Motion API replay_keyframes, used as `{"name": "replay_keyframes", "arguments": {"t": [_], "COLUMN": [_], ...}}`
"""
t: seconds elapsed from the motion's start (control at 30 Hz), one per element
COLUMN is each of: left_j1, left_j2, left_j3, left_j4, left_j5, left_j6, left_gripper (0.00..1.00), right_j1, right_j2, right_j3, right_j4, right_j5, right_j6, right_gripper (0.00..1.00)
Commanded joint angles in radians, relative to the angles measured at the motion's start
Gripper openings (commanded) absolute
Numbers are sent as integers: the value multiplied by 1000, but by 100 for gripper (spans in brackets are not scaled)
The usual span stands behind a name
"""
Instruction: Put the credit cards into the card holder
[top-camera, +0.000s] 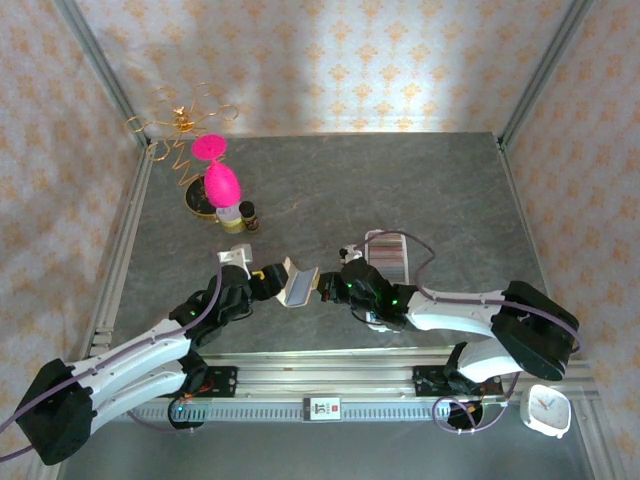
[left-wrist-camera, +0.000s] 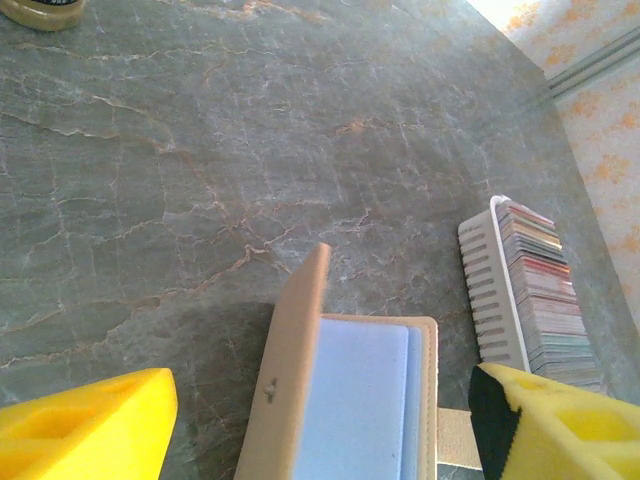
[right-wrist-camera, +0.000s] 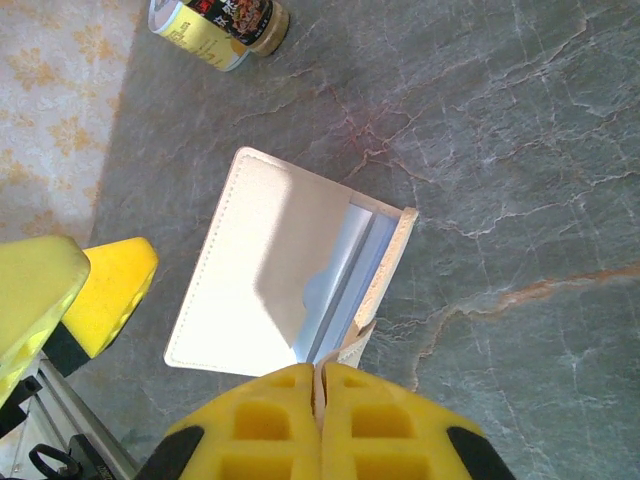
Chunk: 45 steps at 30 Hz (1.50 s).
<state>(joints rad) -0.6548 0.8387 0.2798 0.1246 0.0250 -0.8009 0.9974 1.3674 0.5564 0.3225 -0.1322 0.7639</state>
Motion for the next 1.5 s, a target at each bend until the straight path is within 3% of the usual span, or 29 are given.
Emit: {"name": "replay_keyframes", "arguments": {"t": [0.0,0.23,0.53,0.7,0.8,1.0,1.23,1.37,1.47], "left_j1": [-1,0,0,-1,-2,-2,-2,-1,-2], "left_j2": [26,134,268,285,240,92,89,179,283], "left_j3": [16,35,26,-10,6,40,103,96,118], "left_j4": [30,6,57,71,12,-117,-21,90,127], "left_j5": [3,-70,23,85,66,-92,99,160,214], "left_j6": [39,57,46,22,20,9,8,-7,7], "left_gripper": [77,67,33,22,24,39,40,43,50], "right_j1": [7,6,7,6,7,7,7,7,7], "right_j2": [-17,-39,-58,-60,-54,-20,-21,-21,-26], "right_j3": [32,31,35,32,41,68,69,72,73], "right_j4": [-2,-10,-101,-119,-160,-190,-160,-150,-150], "right_j5": [9,8,81,94,138,148,131,122,120], "right_j6": [-4,-9,-16,-25,-30,-52,-60,-64,-63], "right_gripper": [0,0,0,0,0,0,0,0,0]}}
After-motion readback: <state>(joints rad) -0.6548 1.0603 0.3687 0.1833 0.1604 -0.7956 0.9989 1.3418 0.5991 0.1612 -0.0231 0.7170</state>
